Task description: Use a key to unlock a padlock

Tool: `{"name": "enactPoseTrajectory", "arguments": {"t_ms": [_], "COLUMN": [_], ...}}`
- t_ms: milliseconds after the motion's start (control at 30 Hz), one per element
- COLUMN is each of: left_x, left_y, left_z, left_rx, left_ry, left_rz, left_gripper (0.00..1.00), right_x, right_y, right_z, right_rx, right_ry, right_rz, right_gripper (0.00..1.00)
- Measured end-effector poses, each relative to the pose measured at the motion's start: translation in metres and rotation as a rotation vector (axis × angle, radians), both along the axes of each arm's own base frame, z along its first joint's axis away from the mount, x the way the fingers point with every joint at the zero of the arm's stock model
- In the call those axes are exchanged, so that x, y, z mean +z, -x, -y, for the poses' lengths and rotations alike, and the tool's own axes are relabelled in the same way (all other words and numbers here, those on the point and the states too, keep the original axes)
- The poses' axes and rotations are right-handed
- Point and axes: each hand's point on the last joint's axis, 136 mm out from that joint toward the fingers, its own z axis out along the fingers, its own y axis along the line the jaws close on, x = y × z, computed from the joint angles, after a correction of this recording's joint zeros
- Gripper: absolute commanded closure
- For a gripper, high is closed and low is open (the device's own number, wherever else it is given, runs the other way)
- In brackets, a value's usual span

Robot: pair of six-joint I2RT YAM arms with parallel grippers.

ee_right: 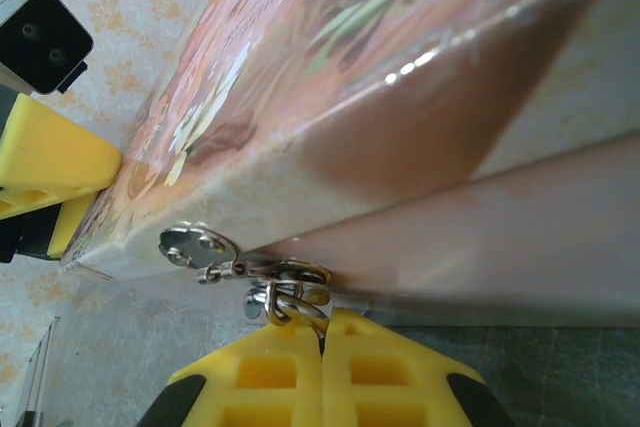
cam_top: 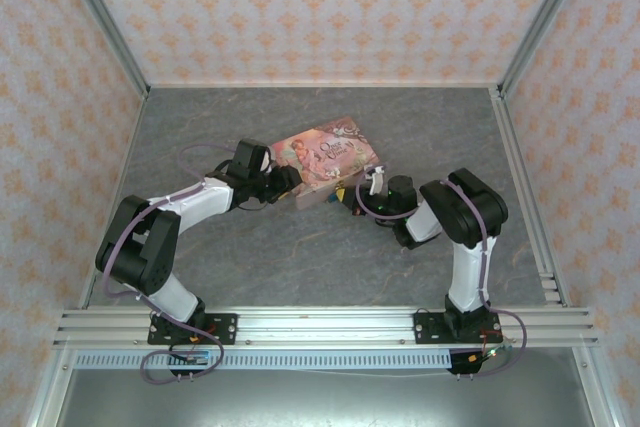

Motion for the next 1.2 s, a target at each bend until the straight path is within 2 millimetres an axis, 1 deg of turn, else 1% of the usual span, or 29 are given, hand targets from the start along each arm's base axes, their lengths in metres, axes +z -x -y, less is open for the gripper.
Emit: {"name": "enactPoseTrajectory", "arguments": {"t_ms": [300,467,633,933,1200], "left_x": [0.000,0.000,0.000,-0.001,-0.002], "left_y": [0.001,0.001,0.002,0.002,0.002], "left_z": [0.001,0.002,0.003,0.003,0.003], "left_rx": [-0.003,-0.006,-0.007,-0.009,-0.009], "left_ry": [0.000,0.001,0.001,0.004,0.006], "left_rz": [0.000,0.000,0.000,0.002,0.003], "left_gripper": [0.52,0.52,0.51,0.49,0.47], "right_x": [0.001,0.003,0.008,0.016,0.018], "right_y": [0.010,0.010,0.006,-0.002,-0.006], "right_z": [0.007,0.013,0.019,0.023,0.025], "right_rx": [-0.011,-0.029,-0.074,-0.143,-0.176], "right_ry": [0.006,0.003,-0.012,-0.071,-0.086], "right_rz": [-0.014,-0.036,-0.055,-0.100,-0.111], "right_gripper": [1.00,1.00,1.00,1.00,1.00]}}
